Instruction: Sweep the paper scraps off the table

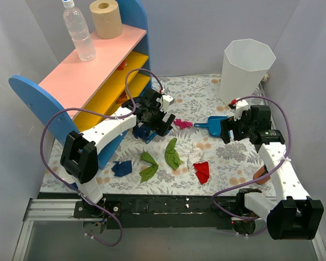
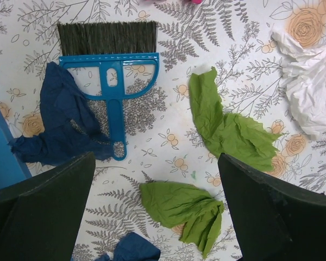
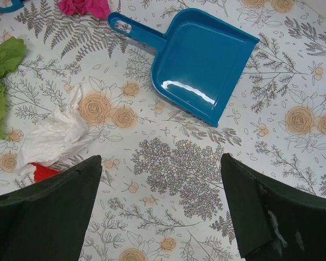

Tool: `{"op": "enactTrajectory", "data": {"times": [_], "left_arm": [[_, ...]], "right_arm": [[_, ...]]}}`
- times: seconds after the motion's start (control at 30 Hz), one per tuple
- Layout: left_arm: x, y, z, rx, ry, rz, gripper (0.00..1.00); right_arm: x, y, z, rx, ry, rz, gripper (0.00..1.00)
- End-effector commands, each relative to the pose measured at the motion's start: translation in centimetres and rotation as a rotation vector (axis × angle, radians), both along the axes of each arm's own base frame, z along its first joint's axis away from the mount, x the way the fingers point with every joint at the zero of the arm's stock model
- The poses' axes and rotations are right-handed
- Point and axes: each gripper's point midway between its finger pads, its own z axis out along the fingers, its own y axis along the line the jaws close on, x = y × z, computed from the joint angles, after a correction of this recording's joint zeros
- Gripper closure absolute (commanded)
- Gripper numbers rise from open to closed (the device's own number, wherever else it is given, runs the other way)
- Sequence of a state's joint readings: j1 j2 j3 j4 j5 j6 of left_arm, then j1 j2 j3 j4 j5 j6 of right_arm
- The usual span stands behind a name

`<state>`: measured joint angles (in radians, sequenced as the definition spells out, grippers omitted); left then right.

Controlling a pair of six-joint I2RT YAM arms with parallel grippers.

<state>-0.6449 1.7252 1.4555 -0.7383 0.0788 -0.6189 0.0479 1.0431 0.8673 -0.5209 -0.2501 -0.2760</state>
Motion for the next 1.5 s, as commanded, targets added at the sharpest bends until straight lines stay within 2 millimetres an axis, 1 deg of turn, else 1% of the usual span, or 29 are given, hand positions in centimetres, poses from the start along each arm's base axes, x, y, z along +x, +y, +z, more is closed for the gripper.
{"op": "enactTrajectory", "data": {"times": [0.0,0.13,0.17,0.2,0.27,0.33,0.4,0.47,0.5,0.63,0.7,0.77,0.83,0.87,0.9,0.97,1.0,1.03,1.07,1.1,1.17,1.2,1.23,1.3,1.33,1.37,1.4,1.43,1.47], "left_arm": [[0.2,-1.8,2.6,-0.089,-0.038,-0.049,0.02],[-0.3,-1.8,3.7,-0.106,-0.065,-0.096,0.02],[-0.1,-1.8,4.6,-0.131,-0.092,-0.081,0.02],[-0.4,-1.7,4.3,-0.139,-0.086,-0.070,0.02],[-0.9,-2.2,4.6,-0.167,-0.086,-0.115,0.02],[-1.2,-2.3,4.2,-0.161,-0.072,-0.132,0.02],[-1.4,-1.7,3.2,-0.115,-0.047,-0.138,0.02],[-1.6,-0.7,1.6,-0.047,-0.039,-0.166,0.04],[-1.5,-0.3,1.3,-0.017,-0.063,-0.209,0.05],[-1.5,1.4,0.3,0.070,-0.090,-0.219,0.06],[-2.6,1.9,-0.2,0.091,-0.049,-0.264,0.08],[-4.6,2.4,-1.0,0.103,0.014,-0.343,0.09],[-6.0,3.1,-1.4,0.117,0.053,-0.396,0.10],[-6.4,3.2,-1.0,0.109,0.045,-0.405,0.09],[-6.9,3.8,-1.5,0.122,0.056,-0.409,0.09],[-7.3,4.2,-1.3,0.123,0.035,-0.416,0.09],[-7.9,4.6,-1.6,0.126,0.038,-0.419,0.10],[-8.0,4.8,-1.5,0.125,0.031,-0.418,0.11],[-8.2,4.9,-1.6,0.125,0.035,-0.419,0.12],[-8.4,5.0,-1.4,0.123,0.031,-0.420,0.12],[-8.7,5.2,-1.5,0.123,0.043,-0.426,0.12],[-8.8,5.1,-1.4,0.117,0.044,-0.428,0.12],[-9.0,5.0,-1.2,0.108,0.045,-0.431,0.12],[-9.1,5.0,-1.2,0.100,0.047,-0.427,0.12],[-9.2,4.9,-1.3,0.097,0.052,-0.425,0.12],[-9.2,4.9,-1.5,0.097,0.060,-0.418,0.12],[-9.3,4.9,-1.5,0.095,0.063,-0.417,0.12],[-9.2,4.8,-1.5,0.092,0.066,-0.409,0.12],[-9.2,4.9,-1.4,0.091,0.064,-0.405,0.12]], "right_arm": [[0.6,0.6,1.5,0.014,-0.053,0.037,0.03],[0.3,1.4,1.7,0.033,-0.062,0.096,0.03],[0.3,1.6,1.7,0.038,-0.065,0.106,0.03],[0.4,1.8,1.9,0.045,-0.071,0.114,0.03],[0.5,2.3,2.1,0.061,-0.071,0.138,0.03],[0.6,2.5,2.3,0.062,-0.074,0.150,0.03],[0.6,2.5,2.3,0.051,-0.078,0.159,0.03],[0.4,2.8,2.2,0.027,-0.077,0.190,0.04],[0.3,3.0,2.3,0.018,-0.078,0.207,0.04],[-0.5,4.1,2.1,-0.032,-0.068,0.308,0.04],[-1.3,4.6,1.6,-0.064,-0.051,0.376,0.06],[-2.2,5.5,0.9,-0.087,-0.024,0.446,0.10],[-2.4,6.3,0.8,-0.119,-0.030,0.508,0.16],[-2.4,6.5,0.8,-0.125,-0.033,0.517,0.17],[-2.0,6.9,1.2,-0.126,-0.050,0.522,0.18],[-1.6,7.8,0.8,-0.132,-0.041,0.541,0.21],[-0.9,8.5,1.3,-0.133,-0.066,0.546,0.22],[-0.3,8.7,0.8,-0.124,-0.044,0.518,0.23],[0.4,8.9,0.9,-0.117,-0.046,0.497,0.24],[1.7,9.2,0.7,-0.106,-0.049,0.472,0.25],[3.5,9.8,1.7,-0.082,-0.069,0.430,0.28],[4.1,10.0,1.8,-0.080,-0.074,0.427,0.29],[5.4,10.4,1.9,-0.078,-0.077,0.429,0.30],[6.6,10.8,1.4,-0.101,-0.076,0.459,0.32],[7.0,11.2,0.0,-0.106,-0.047,0.490,0.34],[7.6,11.4,0.1,-0.127,-0.062,0.527,0.34],[7.9,11.6,-0.3,-0.136,-0.056,0.554,0.35],[8.0,11.9,-1.6,-0.132,-0.025,0.581,0.36],[8.4,12.1,-1.4,-0.135,-0.027,0.595,0.36]]}}
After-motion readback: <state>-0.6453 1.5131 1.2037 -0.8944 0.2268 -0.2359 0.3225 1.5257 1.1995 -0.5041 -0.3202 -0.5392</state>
